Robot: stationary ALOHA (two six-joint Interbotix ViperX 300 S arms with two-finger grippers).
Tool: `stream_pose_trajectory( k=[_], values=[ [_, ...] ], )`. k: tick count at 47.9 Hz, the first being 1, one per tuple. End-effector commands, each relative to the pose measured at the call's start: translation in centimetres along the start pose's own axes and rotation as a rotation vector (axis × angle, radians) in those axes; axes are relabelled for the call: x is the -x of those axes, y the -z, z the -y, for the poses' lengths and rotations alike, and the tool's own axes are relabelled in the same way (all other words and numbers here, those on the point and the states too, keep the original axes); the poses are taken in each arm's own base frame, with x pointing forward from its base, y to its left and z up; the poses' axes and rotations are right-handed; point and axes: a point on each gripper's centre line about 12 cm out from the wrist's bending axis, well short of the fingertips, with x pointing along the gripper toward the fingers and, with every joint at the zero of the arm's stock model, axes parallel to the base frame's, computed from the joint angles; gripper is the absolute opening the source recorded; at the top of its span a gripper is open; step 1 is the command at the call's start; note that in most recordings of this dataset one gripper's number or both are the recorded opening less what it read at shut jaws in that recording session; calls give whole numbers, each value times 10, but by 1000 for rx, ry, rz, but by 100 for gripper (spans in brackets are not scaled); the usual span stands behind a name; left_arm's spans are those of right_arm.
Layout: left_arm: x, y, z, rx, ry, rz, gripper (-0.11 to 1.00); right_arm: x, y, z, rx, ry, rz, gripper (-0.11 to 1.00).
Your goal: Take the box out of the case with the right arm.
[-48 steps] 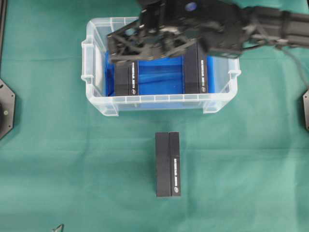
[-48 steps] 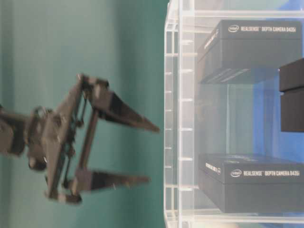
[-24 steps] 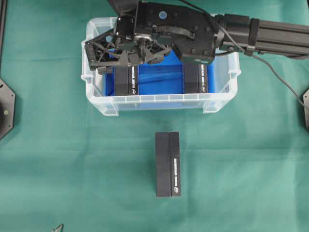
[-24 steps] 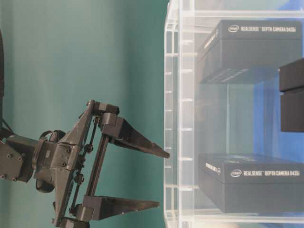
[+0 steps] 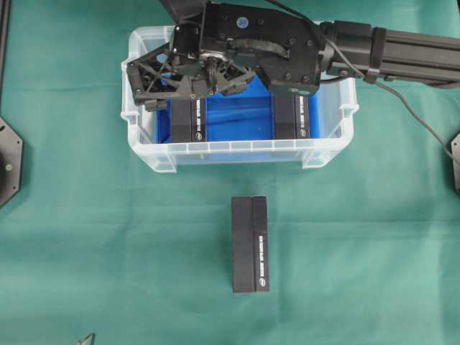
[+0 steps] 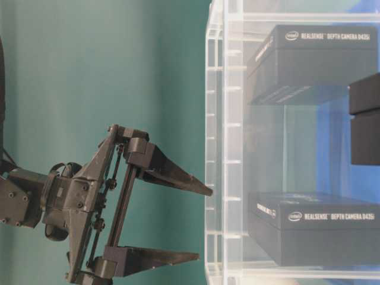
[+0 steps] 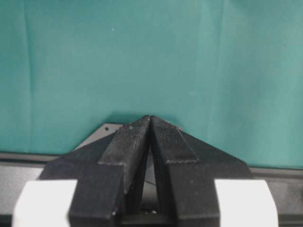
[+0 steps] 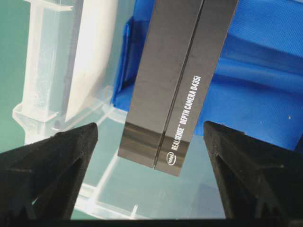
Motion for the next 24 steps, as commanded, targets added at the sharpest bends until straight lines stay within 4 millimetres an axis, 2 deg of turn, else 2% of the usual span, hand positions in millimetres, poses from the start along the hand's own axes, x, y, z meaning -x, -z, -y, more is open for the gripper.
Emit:
stream_pose_trajectory(
  k=[1,24],
  values=[
    [7,-5,0,3,0,26,2,18,-2,-5,-3,-44,14,94],
    [7,-5,0,3,0,25,2,12,-2,-6,-20,-47,15,94]
  ],
)
